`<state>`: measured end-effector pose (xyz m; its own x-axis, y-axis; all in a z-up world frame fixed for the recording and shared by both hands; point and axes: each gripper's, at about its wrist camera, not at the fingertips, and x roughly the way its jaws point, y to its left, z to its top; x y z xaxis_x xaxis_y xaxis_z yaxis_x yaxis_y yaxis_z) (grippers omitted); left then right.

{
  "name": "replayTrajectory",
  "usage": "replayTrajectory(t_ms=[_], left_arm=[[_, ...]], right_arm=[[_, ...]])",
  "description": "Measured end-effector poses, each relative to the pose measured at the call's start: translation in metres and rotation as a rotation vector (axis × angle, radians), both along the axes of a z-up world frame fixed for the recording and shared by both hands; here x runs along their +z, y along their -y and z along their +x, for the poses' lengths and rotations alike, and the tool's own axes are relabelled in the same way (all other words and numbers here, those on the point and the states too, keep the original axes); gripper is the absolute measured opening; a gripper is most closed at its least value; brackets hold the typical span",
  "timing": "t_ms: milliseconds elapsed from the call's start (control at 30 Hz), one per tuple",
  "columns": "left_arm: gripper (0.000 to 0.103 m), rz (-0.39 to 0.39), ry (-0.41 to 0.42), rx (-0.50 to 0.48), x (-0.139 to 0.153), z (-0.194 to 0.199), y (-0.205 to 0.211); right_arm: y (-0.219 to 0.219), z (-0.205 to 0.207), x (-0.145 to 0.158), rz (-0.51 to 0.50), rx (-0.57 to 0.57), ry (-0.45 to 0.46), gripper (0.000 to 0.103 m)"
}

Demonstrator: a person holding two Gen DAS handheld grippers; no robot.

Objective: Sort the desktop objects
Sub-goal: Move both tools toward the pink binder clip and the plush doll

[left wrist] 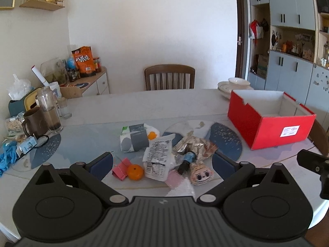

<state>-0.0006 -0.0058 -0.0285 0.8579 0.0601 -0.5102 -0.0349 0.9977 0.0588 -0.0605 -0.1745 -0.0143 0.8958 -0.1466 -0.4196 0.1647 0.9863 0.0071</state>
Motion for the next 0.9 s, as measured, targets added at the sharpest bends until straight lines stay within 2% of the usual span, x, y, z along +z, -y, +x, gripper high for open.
replayTrajectory(t_ms=[200, 467, 733, 833, 900], left_arm=[[0.103, 0.034, -0.031, -0.027, -0.023, 0.027, -0.022], [0.101, 0.064, -0.078, -0.057, -0.045, 0.067, -0.058], [0.086, 0.079, -0.155, -0.073, -0.070, 0.101, -0.097], [0.079, 0.080, -0.186, -0.082, -0.080, 0.109, -0.108], [0.079, 0.083, -0.200, -0.090, -0.085, 0.113, -0.113]], right_arm=[[-0.017, 0.033, -0.016, -0.011, 0.021, -0.057, 0.089], [-0.040, 0.078, -0.036, -0.035, 0.024, -0.112, 0.085], [-0.059, 0.117, -0.059, -0.046, 0.025, -0.183, 0.080], [-0.063, 0.130, -0.066, -0.043, 0.027, -0.215, 0.074], [-0.066, 0.136, -0.070, -0.047, 0.027, -0.231, 0.073]])
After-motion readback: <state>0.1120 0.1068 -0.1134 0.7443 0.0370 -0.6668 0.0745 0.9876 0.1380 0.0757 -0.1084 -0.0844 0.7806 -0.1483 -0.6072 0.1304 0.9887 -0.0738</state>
